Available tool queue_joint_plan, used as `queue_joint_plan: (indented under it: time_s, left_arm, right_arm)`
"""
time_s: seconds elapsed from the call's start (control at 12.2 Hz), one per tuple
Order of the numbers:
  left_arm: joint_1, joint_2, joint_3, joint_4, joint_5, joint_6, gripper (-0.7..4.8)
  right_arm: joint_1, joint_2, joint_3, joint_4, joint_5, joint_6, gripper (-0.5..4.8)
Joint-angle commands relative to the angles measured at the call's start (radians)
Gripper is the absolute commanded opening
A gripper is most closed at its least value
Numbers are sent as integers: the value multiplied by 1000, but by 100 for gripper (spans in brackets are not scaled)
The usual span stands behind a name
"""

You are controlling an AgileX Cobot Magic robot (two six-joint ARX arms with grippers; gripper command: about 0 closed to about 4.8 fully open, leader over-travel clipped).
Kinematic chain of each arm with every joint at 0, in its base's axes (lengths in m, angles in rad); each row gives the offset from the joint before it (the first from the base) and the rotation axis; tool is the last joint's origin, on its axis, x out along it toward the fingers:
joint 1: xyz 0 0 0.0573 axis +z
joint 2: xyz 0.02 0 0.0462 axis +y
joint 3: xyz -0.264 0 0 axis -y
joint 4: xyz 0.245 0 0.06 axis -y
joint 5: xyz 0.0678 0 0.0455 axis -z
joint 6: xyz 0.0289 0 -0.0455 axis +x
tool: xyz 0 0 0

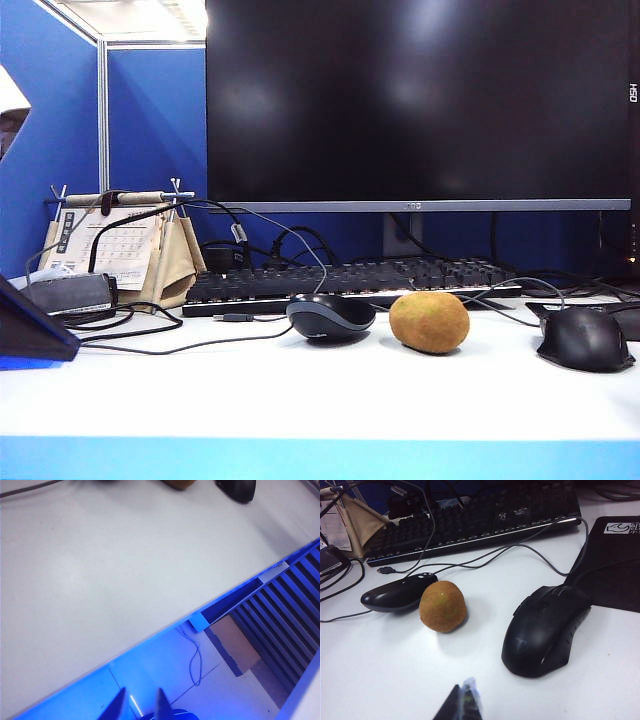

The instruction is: Pick up the kiwi and place it near the upside-down mouse.

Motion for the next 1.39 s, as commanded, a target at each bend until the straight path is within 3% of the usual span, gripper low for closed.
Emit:
queue_joint_plan:
  time_s: [0.08,0.16,0.25,0.33,0.41,0.49,0.74,0.9,0.98,1.06,1.14,1.23,1.39]
  left_arm:
    - [0,1,5,10,-3,-8,80]
    - [0,1,14,6,61,-26,80]
    - [0,7,235,-148,154,-8,80]
    - [1,8,382,-260,90,99,80]
    - [2,24,525,-401,-51,209,80]
    - [2,38,539,-422,-56,216,80]
    - [1,185,595,-577,51,237,80]
    - [2,255,599,-582,48,237,80]
    - [1,268,601,-575,40,297,80]
    - [1,268,650,-488,-42,349,80]
    - [1,268,660,-385,-65,350,80]
    - [1,268,660,-326,-13,378,80]
    - [1,268,660,-353,26,377,80]
  right_arm:
    - [2,1,-4,-3,0,3,-6]
    - [2,1,-4,-3,-1,0,-5]
    - [2,1,-4,3,-10,0,87]
    - [2,1,-4,8,-10,1,152]
    - [2,1,-4,38,-35,1,158]
    - [2,1,-4,49,-42,1,158]
    - [2,1,-4,111,-58,4,158]
    - [2,1,-4,111,-65,4,158]
    - [2,1,-4,111,-97,4,158]
    - [2,2,-4,131,-99,4,158]
    - [2,2,-2,174,-104,16,160]
    - [2,2,2,240,-101,63,207]
    - [2,38,6,373,-57,56,276]
